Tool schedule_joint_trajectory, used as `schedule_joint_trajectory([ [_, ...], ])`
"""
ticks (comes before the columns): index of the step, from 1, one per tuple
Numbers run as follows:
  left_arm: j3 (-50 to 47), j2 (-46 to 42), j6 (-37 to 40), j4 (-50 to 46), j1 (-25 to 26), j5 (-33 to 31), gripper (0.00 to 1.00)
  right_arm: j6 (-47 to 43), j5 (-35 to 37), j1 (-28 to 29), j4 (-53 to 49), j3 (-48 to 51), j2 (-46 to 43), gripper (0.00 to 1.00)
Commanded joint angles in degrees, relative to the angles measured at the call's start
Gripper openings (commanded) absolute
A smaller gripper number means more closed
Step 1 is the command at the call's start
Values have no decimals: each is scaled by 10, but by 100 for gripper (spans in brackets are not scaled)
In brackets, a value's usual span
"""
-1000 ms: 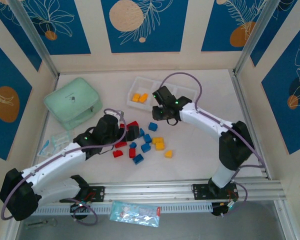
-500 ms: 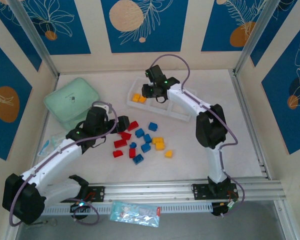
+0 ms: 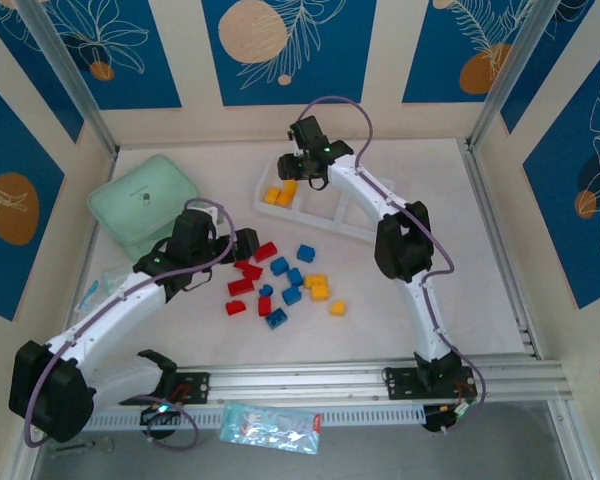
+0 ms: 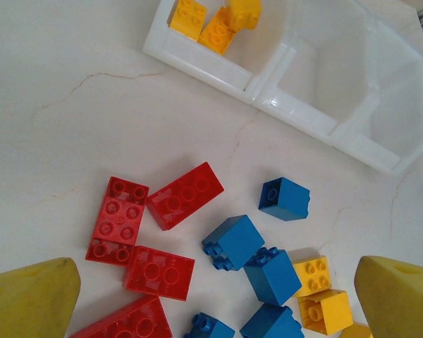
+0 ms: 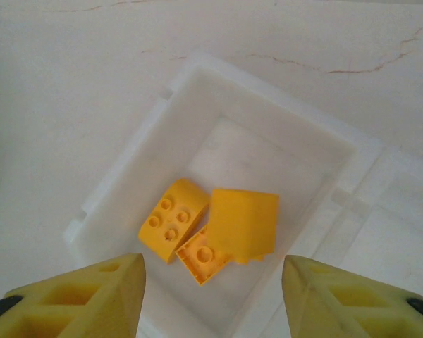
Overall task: Sort the legos into containers by color
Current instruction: Place the lego in the container, then pick up the lego from the center of the table.
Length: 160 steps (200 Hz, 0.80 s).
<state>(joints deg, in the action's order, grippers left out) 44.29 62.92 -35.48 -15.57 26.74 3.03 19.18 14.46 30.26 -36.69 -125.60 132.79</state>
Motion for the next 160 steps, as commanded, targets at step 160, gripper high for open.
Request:
schedule_joint_trajectory([
  [160,84,82,-99,-119,212,-23,99,122,-140,-69,-80,686,-625,78],
])
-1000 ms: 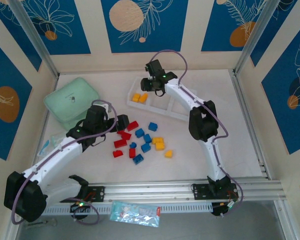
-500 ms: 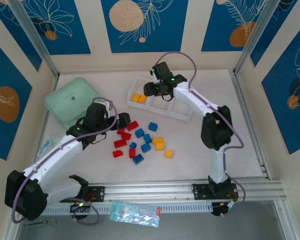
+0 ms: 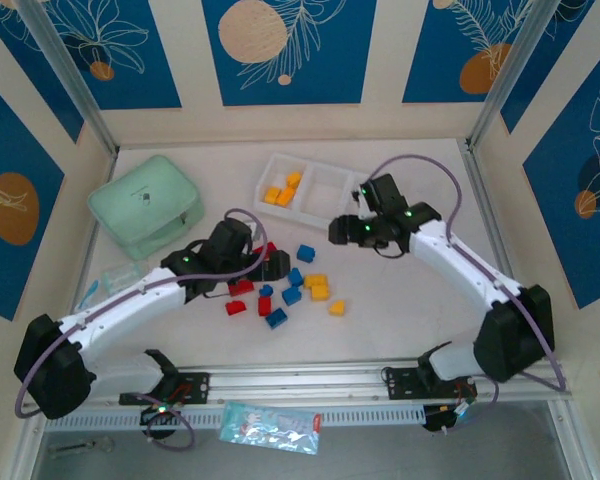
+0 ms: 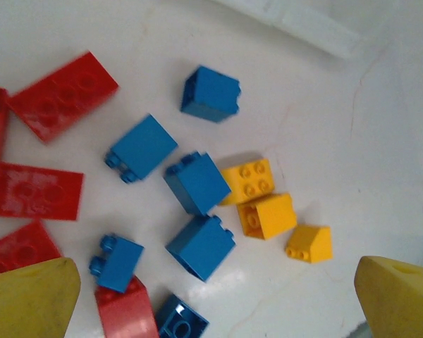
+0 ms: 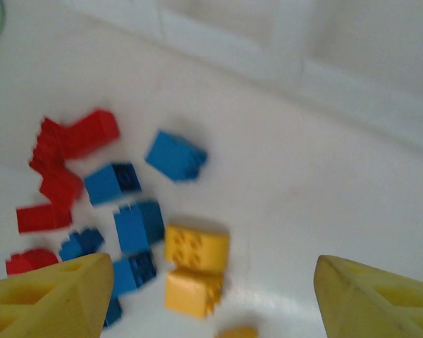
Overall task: Sort the legos into containers by color
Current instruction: Pick up the lego from the center of the table.
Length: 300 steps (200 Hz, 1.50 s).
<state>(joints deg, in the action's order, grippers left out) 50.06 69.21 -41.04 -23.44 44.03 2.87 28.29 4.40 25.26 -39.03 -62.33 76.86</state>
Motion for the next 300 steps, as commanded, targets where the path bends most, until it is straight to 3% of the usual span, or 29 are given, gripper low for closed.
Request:
schedule_joint_trajectory([
  [1,27,20,-45,-40,41,-21,99,32,-40,-20,-58,55,-70,78],
  [60,122,143,-75,-80,137,-41,100,67,-130,-83,-110,164,-202,86],
  [107,184,236,-79,-85,173,-49,90,83,-160,-97,-117,190,-239,93],
  [141,221,294,-78,-92,184,-60,80,93,-164,-112,-118,191,-243,100],
  [186,260,350,-68,-122,185,-105,74,88,-173,-146,-119,192,-259,99],
  [227,281,391,-72,-112,184,-99,75,78,-184,-158,-116,195,-258,99],
  [270,296,416,-84,-132,185,-146,75,70,-193,-169,-111,196,-259,99],
  [300,310,439,-81,-124,184,-144,74,68,-200,-172,-103,197,-254,99],
])
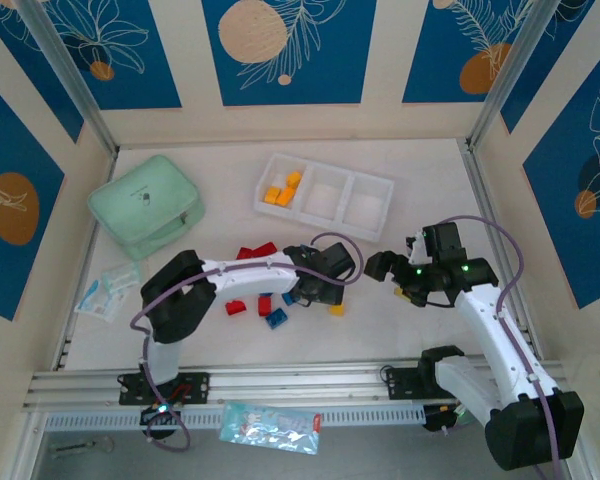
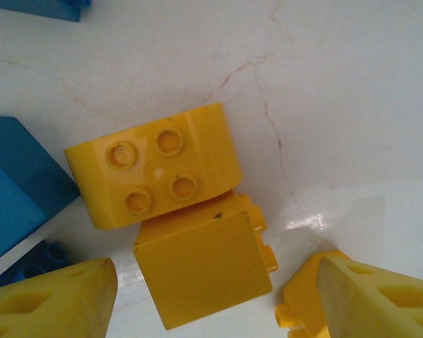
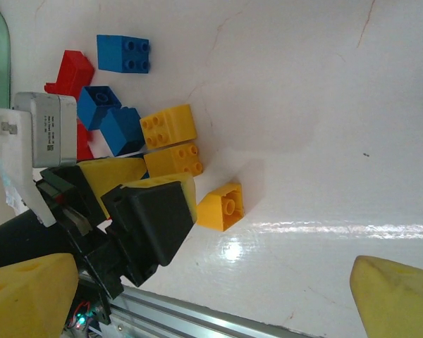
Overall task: Sort the legos into containers by color
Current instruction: Pick up the lego from the center of the table.
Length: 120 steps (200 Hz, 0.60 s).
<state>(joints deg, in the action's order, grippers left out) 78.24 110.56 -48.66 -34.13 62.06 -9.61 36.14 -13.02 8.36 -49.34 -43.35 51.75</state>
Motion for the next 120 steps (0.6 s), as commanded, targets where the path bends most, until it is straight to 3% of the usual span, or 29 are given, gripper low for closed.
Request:
schedule_joint_trajectory([
  [1,29,26,-4,-17,3,-19,74,-11,-25,-3,0,7,-2,99],
  [45,39,45,-1,-22,4,-25,68,-15,-29,-6,5,9,2,99],
  [120,11,21,-3,-8,3,-28,47,-21,-34,-8,11,9,9,99],
])
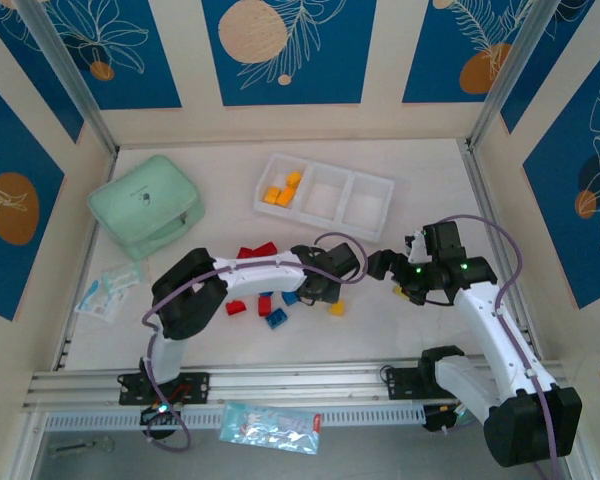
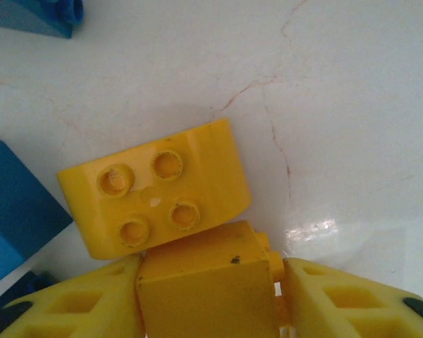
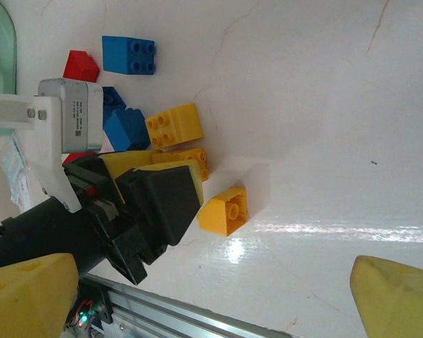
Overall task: Sort the legos into containers by color
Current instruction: Pick up the lego from the center of the table, then place the lego in the container.
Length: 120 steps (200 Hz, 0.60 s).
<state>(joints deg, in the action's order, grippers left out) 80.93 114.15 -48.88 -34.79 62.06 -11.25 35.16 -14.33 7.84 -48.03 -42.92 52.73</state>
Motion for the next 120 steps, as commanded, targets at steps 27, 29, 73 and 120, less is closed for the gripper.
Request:
schedule_joint_trajectory([
  [27,-16,-39,5,-2,3,-12,46,-18,-24,-1,-5,-6,-2,99],
  [29,-16,-41,6,-2,2,-12,46,-19,-25,0,-6,-8,-1,99],
  [73,-21,-116,39,-7,-13,-44,45,-27,-25,21,0,-35,-1,99],
  [120,-1,-164,117,-15,-90,-97,43,-7,-31,53,56,-58,13,99],
])
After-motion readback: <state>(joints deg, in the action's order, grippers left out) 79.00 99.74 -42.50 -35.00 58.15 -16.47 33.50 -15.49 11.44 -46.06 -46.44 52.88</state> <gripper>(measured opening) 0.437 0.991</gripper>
